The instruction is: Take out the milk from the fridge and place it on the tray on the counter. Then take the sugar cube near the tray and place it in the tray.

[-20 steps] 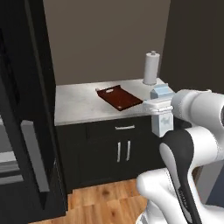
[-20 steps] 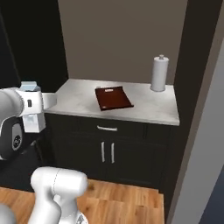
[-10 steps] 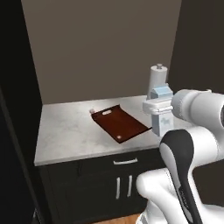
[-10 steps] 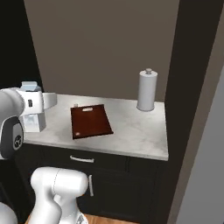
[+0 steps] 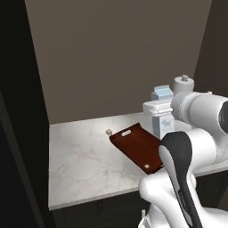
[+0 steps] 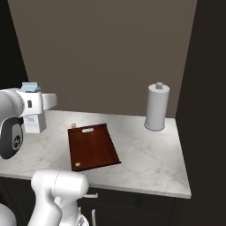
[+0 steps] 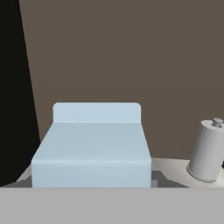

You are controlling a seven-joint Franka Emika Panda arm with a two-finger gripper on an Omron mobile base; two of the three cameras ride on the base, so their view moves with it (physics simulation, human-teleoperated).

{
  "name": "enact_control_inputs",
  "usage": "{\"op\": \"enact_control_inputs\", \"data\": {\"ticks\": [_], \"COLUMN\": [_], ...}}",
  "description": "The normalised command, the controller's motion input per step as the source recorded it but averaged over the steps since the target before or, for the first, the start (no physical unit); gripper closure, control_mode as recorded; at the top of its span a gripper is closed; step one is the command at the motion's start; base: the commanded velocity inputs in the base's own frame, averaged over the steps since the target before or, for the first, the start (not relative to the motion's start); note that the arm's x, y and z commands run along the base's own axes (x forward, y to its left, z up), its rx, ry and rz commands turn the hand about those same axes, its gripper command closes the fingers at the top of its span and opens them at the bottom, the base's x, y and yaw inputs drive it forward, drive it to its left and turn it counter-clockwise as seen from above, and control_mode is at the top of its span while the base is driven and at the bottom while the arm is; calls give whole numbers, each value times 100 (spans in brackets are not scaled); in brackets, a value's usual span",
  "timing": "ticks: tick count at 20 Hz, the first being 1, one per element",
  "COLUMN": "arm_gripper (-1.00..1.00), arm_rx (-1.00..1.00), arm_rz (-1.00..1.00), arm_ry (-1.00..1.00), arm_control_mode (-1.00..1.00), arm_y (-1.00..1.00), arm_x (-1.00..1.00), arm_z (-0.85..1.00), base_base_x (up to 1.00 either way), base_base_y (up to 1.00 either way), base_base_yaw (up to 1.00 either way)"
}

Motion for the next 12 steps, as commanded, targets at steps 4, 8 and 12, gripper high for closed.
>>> {"op": "enact_control_inputs", "data": {"ticks": [4,8,12], "arm_gripper": [100,100,100], "arm_rx": [0,0,0], "arm_rz": [0,0,0], "arm_ry": [0,0,0], "arm_control_mode": [100,100,100], "arm_y": [0,0,0], "arm_x": [0,0,0], "arm_z": [0,0,0], "base_base_x": [100,84,63], "base_base_y": [-54,-71,-61], "base_base_yaw": [0,-7,-21]}}
